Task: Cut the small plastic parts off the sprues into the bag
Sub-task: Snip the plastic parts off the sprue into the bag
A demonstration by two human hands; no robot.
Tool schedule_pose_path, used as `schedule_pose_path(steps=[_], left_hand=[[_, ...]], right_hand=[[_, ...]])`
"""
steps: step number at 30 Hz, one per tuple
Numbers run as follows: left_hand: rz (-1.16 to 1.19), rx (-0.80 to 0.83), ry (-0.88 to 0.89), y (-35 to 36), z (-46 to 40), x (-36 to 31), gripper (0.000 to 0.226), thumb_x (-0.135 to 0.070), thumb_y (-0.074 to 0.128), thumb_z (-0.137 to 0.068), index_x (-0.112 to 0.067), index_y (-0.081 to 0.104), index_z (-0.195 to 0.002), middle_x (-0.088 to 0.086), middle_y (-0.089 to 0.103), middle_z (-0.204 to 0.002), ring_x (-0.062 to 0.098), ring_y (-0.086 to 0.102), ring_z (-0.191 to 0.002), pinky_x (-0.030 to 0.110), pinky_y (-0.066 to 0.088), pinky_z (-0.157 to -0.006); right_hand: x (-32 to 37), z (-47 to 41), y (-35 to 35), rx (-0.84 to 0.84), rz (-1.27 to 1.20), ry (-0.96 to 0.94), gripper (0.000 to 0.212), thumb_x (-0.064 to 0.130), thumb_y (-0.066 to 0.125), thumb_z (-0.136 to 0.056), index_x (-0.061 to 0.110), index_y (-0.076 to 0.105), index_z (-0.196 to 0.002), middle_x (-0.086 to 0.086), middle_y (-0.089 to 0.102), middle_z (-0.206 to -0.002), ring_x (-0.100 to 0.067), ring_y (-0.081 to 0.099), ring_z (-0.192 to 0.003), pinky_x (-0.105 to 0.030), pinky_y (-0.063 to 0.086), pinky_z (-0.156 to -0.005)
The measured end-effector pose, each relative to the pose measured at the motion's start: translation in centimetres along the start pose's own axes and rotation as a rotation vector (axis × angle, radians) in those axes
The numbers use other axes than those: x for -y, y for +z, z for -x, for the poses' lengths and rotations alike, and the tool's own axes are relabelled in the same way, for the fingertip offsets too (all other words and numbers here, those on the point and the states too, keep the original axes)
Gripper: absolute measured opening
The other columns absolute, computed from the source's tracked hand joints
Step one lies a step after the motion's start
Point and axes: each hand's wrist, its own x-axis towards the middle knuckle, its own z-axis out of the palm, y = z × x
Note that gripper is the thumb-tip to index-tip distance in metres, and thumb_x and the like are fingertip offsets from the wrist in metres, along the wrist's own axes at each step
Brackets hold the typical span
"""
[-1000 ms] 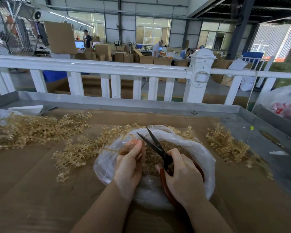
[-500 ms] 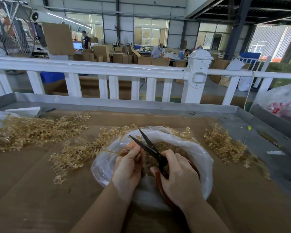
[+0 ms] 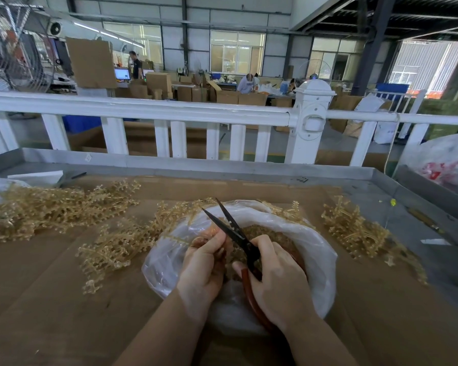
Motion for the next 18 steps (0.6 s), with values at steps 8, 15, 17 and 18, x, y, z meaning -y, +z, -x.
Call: schedule_pose_path(steps=[8, 15, 17, 18], left_hand=[[0.005, 0.077, -0.007, 0.25, 0.12, -0.05, 0.024, -0.010, 0.067, -0.069, -0.004, 0.062, -0.092, 0.013, 0.066, -0.085, 0.024, 0.065, -0.076, 0.038, 0.054, -0.082], [0.024, 0.072, -0.002, 0.29, 0.16, -0.04, 0.028, -0.009, 0.069, -0.063, -0.005, 0.062, -0.089, 0.012, 0.064, -0.085, 0.022, 0.061, -0.076, 0.042, 0.045, -0.098], [0.026, 0.068, 0.003, 0.22, 0.15, -0.03, 0.026, -0.009, 0.068, -0.063, -0.005, 0.062, -0.088, 0.010, 0.062, -0.082, 0.020, 0.059, -0.073, 0.037, 0.047, -0.092], [0.023, 0.071, 0.008, 0.25, 0.20, -0.05, 0.023, -0.010, 0.068, -0.063, -0.007, 0.062, -0.085, 0.009, 0.059, -0.077, 0.019, 0.056, -0.068, 0.034, 0.047, -0.084]], right_hand=[[-0.07, -0.21, -0.30, 0.014, 0.008, -0.003, 0.028, 0.020, 0.066, -0.082, 0.012, 0.059, -0.107, -0.002, 0.065, -0.087, -0.018, 0.064, -0.079, -0.032, 0.056, -0.068], [-0.13, -0.20, -0.47, 0.021, 0.017, 0.003, 0.023, 0.016, 0.068, -0.082, 0.010, 0.059, -0.102, -0.002, 0.062, -0.075, -0.018, 0.062, -0.065, -0.030, 0.054, -0.056], [-0.18, -0.25, -0.45, 0.022, 0.021, -0.001, 0.024, 0.016, 0.069, -0.081, 0.010, 0.059, -0.101, -0.001, 0.062, -0.073, -0.017, 0.061, -0.061, -0.028, 0.052, -0.053], [-0.19, -0.28, -0.43, 0.023, 0.022, -0.002, 0.024, 0.016, 0.070, -0.081, 0.011, 0.058, -0.101, 0.000, 0.061, -0.071, -0.016, 0.060, -0.059, -0.026, 0.051, -0.052]])
